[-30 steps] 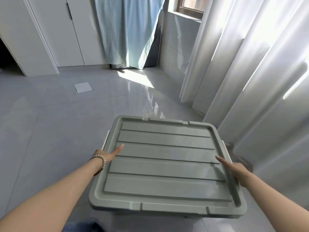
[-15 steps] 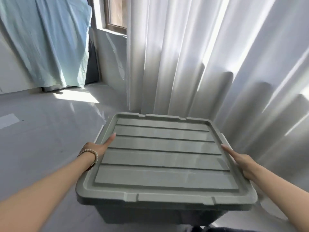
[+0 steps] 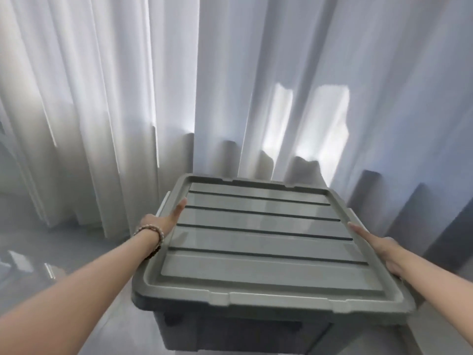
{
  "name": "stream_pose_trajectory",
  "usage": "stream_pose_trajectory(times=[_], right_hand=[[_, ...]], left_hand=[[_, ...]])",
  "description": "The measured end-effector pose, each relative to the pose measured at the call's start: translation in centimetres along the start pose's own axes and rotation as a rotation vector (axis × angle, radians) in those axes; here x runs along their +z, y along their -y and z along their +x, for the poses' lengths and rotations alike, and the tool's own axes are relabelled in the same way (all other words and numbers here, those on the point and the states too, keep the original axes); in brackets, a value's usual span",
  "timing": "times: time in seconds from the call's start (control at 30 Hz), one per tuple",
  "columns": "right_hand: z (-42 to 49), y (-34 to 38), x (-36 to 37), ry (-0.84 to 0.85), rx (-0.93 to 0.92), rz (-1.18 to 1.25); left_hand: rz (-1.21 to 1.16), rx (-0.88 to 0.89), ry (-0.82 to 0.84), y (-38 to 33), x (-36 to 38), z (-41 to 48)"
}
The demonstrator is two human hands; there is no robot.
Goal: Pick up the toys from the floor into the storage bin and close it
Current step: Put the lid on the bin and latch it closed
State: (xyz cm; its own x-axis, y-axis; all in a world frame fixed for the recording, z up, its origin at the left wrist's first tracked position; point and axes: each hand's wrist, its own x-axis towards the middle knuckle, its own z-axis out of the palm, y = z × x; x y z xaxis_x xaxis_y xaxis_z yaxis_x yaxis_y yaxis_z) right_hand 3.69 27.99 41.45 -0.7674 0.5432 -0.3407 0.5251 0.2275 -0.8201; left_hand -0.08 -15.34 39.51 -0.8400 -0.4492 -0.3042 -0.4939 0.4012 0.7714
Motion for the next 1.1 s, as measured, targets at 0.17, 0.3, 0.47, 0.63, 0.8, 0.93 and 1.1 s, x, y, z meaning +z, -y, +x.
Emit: stream_pose_trajectory(times=[0.17,0.3,0.47,0.63,0.8,0.93,1.1], right_hand=[[2.9,-4.5,-6.1,-0.097,0.053,0.034],[4.4,-9.4,-10.8,-0.167,0.123,0.132],[6.9,-16.2,-16.2,-0.204,0.247,0.189],[8.9,-20.2,-18.8,-0.219,0.273,0.137],[12.6,-24.0,-19.2,-0.177,0.314,0.029],[17.7,-29.4,-19.6,-0.115,0.353,-0.006],[20.4,-30.6,-18.5,-0.067,0.369,0.018]], left_hand=[[0.114,0.046,0.095,-3.0,8.7,-0.5],[0.148,0.085,0.146,-4.7,16.0,-1.7],[0.188,0.101,0.189,-5.6,24.5,-3.7],[0.204,0.083,0.205,-4.2,30.5,-4.5],[0.192,0.063,0.183,-2.3,34.2,-4.1],[0.212,0.064,0.158,-0.8,36.8,-3.3],[0.198,0.052,0.178,1.2,39.1,-2.3]])
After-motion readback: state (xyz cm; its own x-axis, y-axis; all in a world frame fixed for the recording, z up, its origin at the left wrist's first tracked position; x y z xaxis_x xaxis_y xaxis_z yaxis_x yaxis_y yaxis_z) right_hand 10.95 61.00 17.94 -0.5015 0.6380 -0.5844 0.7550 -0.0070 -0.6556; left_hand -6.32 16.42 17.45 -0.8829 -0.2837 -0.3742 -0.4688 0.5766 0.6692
